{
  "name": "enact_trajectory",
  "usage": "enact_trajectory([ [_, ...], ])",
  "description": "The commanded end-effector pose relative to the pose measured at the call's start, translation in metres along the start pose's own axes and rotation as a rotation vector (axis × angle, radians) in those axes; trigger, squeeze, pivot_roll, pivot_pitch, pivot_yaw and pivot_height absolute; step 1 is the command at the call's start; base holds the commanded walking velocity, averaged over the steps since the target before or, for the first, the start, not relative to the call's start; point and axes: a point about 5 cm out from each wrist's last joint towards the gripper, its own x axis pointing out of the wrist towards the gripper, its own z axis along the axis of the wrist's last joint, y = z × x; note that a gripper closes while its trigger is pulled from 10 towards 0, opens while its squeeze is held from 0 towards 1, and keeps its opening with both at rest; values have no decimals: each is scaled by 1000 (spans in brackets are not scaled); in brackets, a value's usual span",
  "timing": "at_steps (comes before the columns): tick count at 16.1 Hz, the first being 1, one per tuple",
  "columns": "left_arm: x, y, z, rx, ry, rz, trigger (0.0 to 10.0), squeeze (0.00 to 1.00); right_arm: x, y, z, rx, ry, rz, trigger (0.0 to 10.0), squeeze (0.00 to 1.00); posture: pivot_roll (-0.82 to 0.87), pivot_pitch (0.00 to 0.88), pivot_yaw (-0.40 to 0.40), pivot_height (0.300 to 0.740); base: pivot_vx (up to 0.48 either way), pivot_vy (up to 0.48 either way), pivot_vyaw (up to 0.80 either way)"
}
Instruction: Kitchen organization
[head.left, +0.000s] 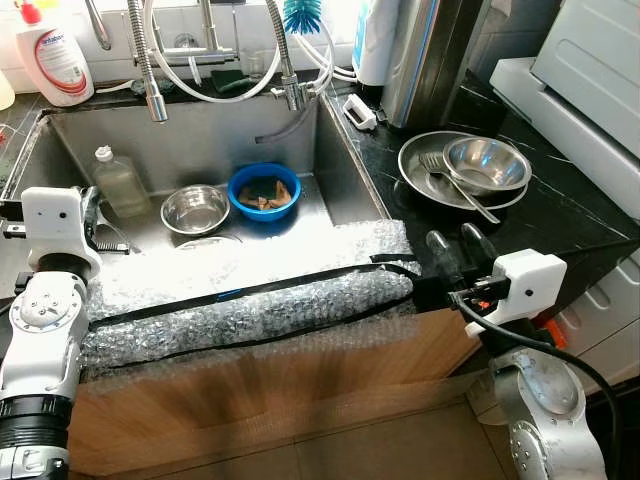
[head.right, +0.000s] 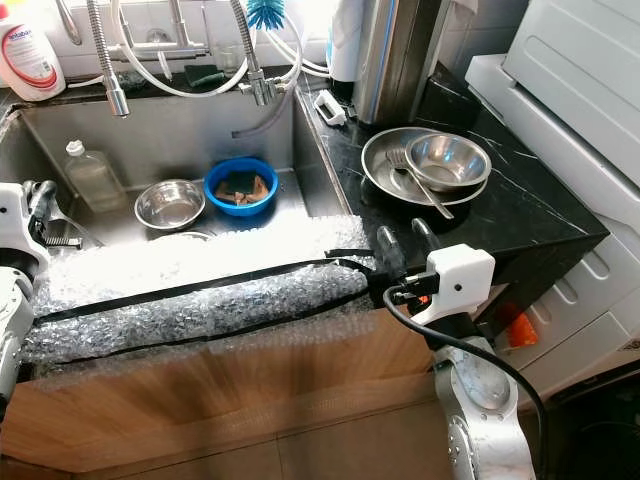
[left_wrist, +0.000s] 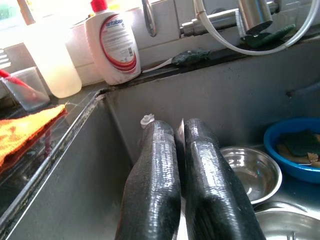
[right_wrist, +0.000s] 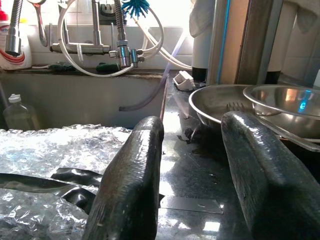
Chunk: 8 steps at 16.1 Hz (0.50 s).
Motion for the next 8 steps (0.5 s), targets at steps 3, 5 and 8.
enact_trajectory([
  [3, -4, 4, -6, 23, 18, -5, 10000, 0, 1, 2, -1, 0, 0, 12, 10000, 0, 46, 116, -25, 740, 0, 0, 0],
  [5, -3, 3, -6, 5, 20, -9, 10000, 1000, 2, 1, -2, -1, 2, 14, 10000, 0, 41, 112, -23, 740, 0, 0, 0],
  [8, -2, 0, -6, 0, 20, -17, 10000, 1000, 1, 2, -2, -3, 6, 20, 10000, 0, 37, 105, -23, 740, 0, 0, 0],
])
